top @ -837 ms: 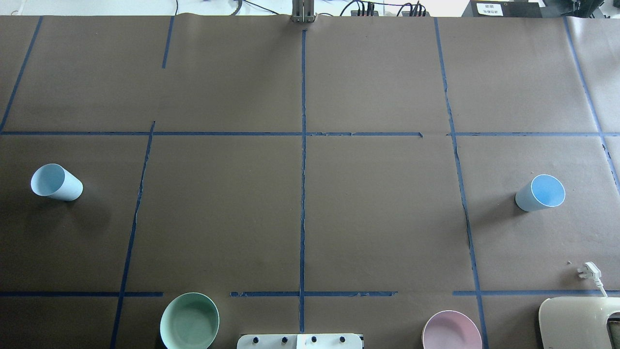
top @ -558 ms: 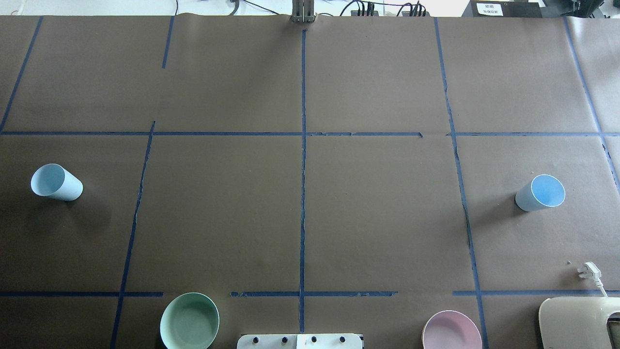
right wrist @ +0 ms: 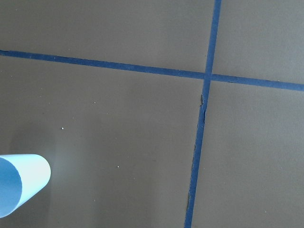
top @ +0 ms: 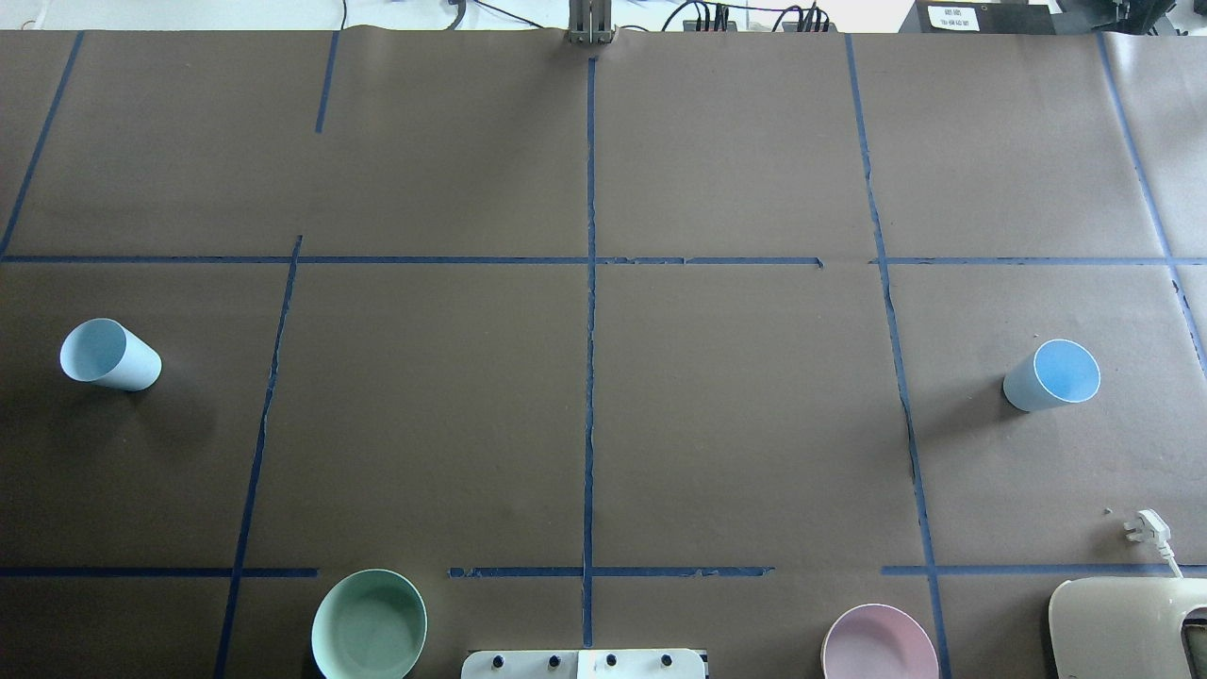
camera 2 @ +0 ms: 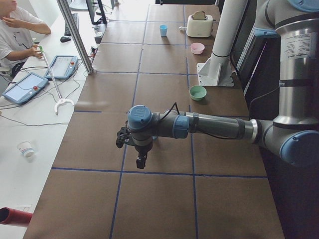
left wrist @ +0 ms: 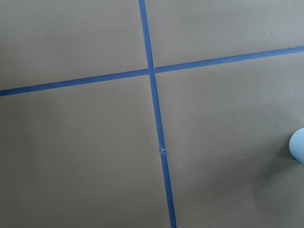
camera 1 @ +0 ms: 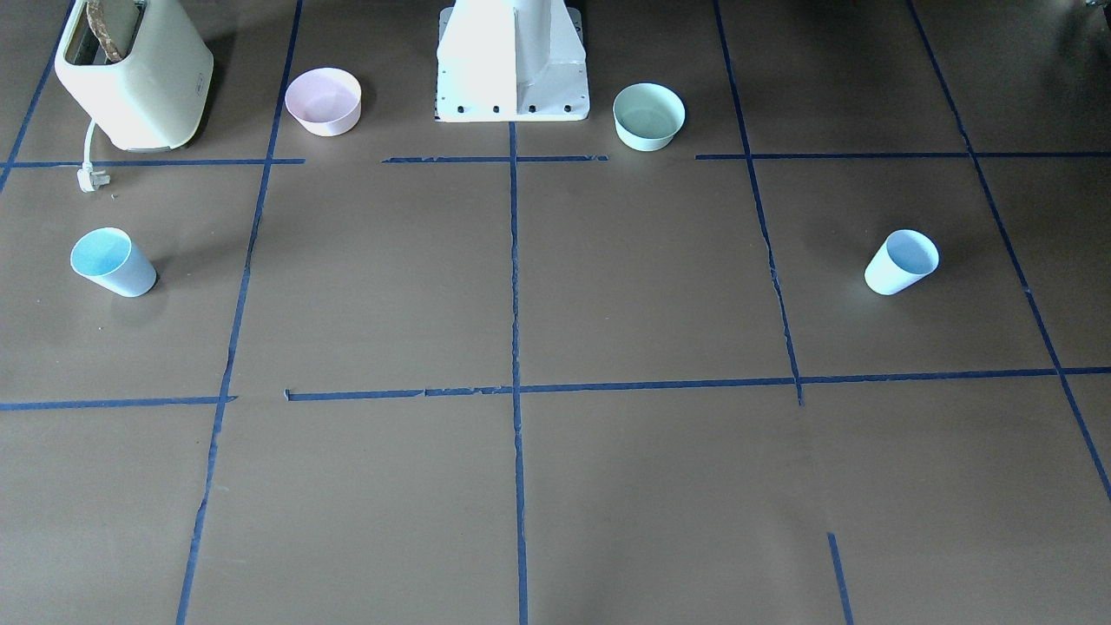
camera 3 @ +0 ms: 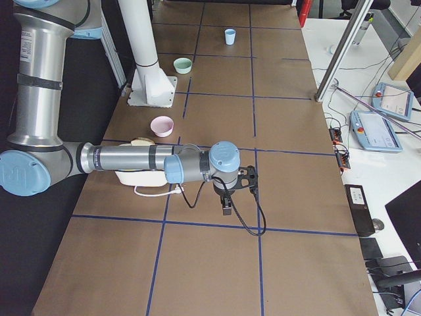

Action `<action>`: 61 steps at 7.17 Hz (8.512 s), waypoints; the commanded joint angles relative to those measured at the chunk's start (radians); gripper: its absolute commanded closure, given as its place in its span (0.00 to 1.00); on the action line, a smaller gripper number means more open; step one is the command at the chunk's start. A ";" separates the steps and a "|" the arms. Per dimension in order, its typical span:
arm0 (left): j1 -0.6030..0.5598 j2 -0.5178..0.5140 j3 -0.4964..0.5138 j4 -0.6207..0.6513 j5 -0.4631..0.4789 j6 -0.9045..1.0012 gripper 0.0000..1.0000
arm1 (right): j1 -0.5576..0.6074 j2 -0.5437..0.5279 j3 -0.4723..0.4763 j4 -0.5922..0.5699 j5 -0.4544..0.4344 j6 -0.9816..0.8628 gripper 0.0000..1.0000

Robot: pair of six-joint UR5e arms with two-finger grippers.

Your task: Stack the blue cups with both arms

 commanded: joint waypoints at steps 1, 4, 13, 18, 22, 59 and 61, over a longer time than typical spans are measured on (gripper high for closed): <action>0.000 0.003 0.004 -0.005 0.000 0.010 0.00 | 0.000 -0.003 -0.011 0.001 -0.020 -0.001 0.00; 0.000 0.005 -0.001 -0.046 -0.006 0.008 0.00 | 0.000 -0.006 -0.012 0.001 -0.014 -0.004 0.00; 0.322 -0.002 0.053 -0.399 -0.071 -0.608 0.00 | -0.002 -0.003 -0.013 0.001 0.046 0.002 0.00; 0.465 -0.044 0.123 -0.477 0.011 -0.738 0.00 | -0.002 -0.008 -0.016 0.004 0.048 0.002 0.00; 0.485 -0.069 0.183 -0.554 0.005 -0.761 0.86 | -0.002 -0.006 -0.016 0.004 0.046 0.002 0.00; 1.034 -0.758 0.010 -0.100 0.494 -1.513 0.00 | -0.492 -0.005 -0.042 0.432 -0.104 0.681 0.04; 1.034 -0.758 0.007 -0.100 0.492 -1.514 0.00 | -0.508 0.011 -0.065 0.434 -0.109 0.681 0.58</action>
